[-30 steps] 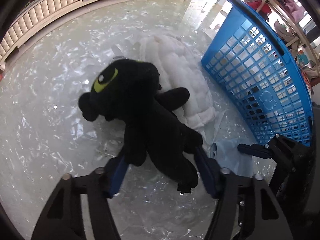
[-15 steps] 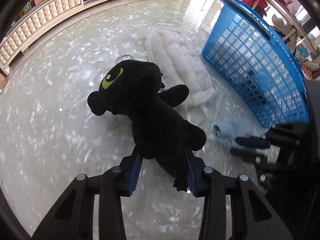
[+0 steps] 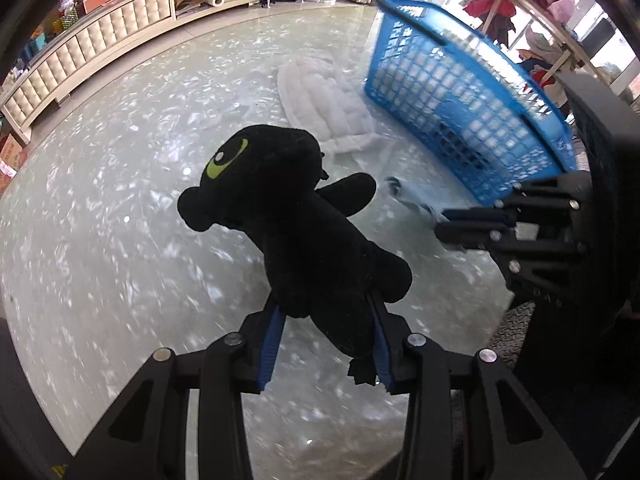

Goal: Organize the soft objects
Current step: 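Drop the blue cloth into the basket with the right gripper while the left holds the toy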

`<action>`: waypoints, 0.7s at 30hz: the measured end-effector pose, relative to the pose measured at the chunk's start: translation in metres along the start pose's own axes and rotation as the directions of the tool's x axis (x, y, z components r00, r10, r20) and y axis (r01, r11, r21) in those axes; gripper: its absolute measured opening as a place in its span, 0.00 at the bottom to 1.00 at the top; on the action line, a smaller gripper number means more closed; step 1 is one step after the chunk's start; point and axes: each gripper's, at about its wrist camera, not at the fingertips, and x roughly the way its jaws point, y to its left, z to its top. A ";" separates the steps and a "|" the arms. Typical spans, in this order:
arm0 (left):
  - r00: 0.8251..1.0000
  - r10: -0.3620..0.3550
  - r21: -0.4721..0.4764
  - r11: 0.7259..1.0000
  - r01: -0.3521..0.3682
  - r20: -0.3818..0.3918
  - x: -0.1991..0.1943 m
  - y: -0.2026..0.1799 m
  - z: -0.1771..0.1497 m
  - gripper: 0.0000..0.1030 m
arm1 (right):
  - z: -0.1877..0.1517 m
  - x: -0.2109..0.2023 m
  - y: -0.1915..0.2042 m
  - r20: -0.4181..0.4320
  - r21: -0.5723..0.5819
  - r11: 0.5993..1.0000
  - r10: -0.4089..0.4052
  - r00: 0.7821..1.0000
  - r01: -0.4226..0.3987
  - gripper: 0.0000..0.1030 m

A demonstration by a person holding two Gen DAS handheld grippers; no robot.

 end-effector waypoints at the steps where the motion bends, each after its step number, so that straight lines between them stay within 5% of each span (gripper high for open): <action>1: 1.000 -0.002 -0.002 1.000 0.002 0.006 -0.005 -0.004 -0.003 0.36 | -0.001 -0.004 0.001 0.005 0.001 1.000 0.005 1.000 -0.005 0.05; 21: 0.992 0.018 -0.002 1.000 -0.018 0.121 -0.057 -0.067 -0.001 0.36 | 0.001 -0.092 -0.031 0.128 -0.063 0.998 0.016 0.992 -0.008 0.05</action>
